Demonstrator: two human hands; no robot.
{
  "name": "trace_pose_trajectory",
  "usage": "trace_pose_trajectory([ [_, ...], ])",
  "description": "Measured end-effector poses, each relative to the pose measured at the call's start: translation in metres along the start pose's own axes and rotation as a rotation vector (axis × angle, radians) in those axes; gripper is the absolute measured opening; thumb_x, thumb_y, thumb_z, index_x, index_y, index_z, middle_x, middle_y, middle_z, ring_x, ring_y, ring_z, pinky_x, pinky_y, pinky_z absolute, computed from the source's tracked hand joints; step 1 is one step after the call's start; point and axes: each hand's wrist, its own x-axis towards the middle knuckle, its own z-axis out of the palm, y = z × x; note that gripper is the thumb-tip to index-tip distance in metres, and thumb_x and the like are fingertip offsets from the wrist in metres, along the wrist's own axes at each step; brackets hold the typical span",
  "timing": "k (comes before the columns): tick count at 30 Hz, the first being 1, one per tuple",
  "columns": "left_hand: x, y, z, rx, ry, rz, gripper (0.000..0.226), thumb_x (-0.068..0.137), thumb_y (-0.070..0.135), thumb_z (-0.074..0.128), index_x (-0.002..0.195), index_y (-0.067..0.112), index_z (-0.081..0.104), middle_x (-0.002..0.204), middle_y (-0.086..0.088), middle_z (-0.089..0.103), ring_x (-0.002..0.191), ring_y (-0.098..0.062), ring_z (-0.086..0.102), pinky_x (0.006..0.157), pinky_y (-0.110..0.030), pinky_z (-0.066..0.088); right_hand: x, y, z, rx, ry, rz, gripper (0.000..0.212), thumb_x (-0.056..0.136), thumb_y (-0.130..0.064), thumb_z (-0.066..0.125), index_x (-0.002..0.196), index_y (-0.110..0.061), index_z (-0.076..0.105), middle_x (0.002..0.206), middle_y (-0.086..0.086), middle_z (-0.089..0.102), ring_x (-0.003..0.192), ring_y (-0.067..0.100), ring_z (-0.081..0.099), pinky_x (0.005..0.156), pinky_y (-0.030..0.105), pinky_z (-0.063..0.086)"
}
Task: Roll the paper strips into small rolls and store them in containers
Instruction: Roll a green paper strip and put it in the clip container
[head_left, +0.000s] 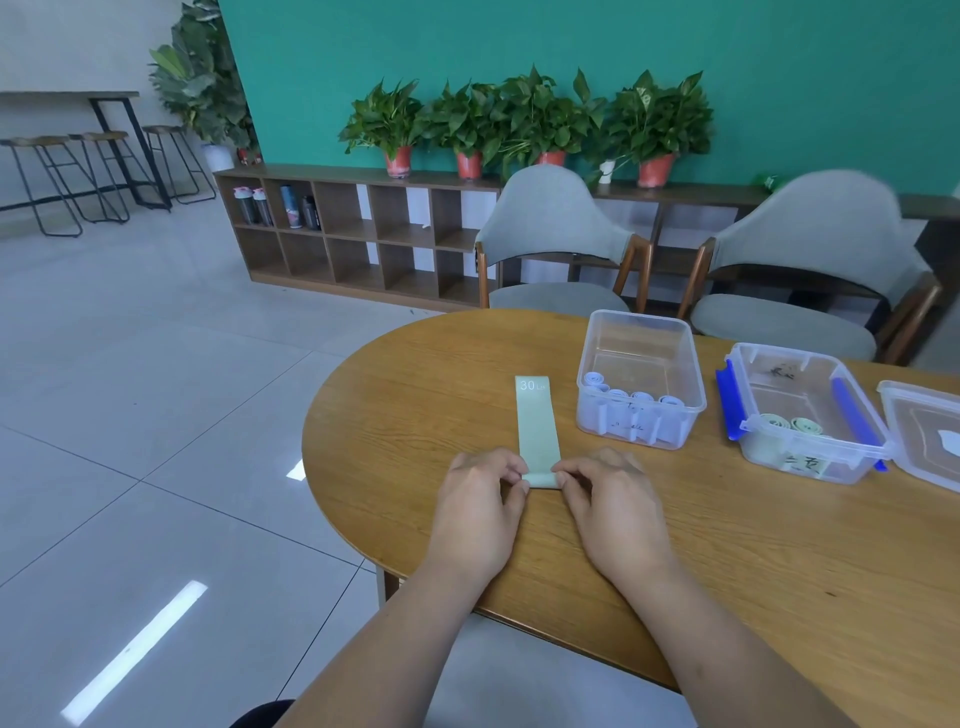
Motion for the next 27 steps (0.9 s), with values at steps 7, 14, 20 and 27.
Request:
trace_pose_trajectory([
  [7, 0.0010, -0.0019, 0.0022, 0.033, 0.028, 0.039, 0.019, 0.094, 0.019, 0.075, 0.111, 0.027, 0.078, 0.101, 0.016, 0.072, 0.105, -0.007, 0.052, 0.088, -0.024, 0.049, 0.0001, -0.0027, -0.0026, 0.010, 0.017, 0.021, 0.007, 0.093, -0.031, 0.073, 0.099, -0.034, 0.075, 0.088, -0.017, 0.066, 0.089, 0.009, 0.056, 0.077, 0.033, 0.052],
  [14, 0.0020, -0.0021, 0.0020, 0.052, 0.007, 0.036, 0.024, 0.096, 0.021, 0.073, 0.119, 0.026, 0.078, 0.106, 0.014, 0.073, 0.106, -0.007, 0.051, 0.090, -0.021, 0.045, -0.0003, 0.0002, -0.0018, -0.029, -0.017, 0.001, 0.019, 0.093, -0.030, 0.075, 0.112, -0.030, 0.078, 0.095, -0.017, 0.066, 0.094, 0.010, 0.055, 0.081, 0.033, 0.051],
  [20, 0.0027, -0.0021, 0.0015, 0.004, 0.013, -0.001, 0.028, 0.094, 0.019, 0.074, 0.120, 0.030, 0.075, 0.095, 0.019, 0.073, 0.100, -0.006, 0.054, 0.086, -0.025, 0.050, -0.0001, 0.0011, -0.0008, -0.003, -0.022, -0.006, 0.014, 0.095, -0.032, 0.072, 0.108, -0.032, 0.078, 0.090, -0.019, 0.063, 0.093, 0.012, 0.055, 0.084, 0.037, 0.052],
  [27, 0.0014, -0.0008, 0.0021, 0.033, 0.037, 0.042, 0.014, 0.093, 0.017, 0.074, 0.102, 0.027, 0.076, 0.094, 0.019, 0.070, 0.095, -0.004, 0.048, 0.080, -0.017, 0.041, 0.0002, 0.0011, 0.0003, -0.030, -0.015, -0.017, 0.018, 0.096, -0.032, 0.071, 0.113, -0.032, 0.076, 0.095, -0.016, 0.066, 0.095, 0.012, 0.056, 0.085, 0.038, 0.052],
])
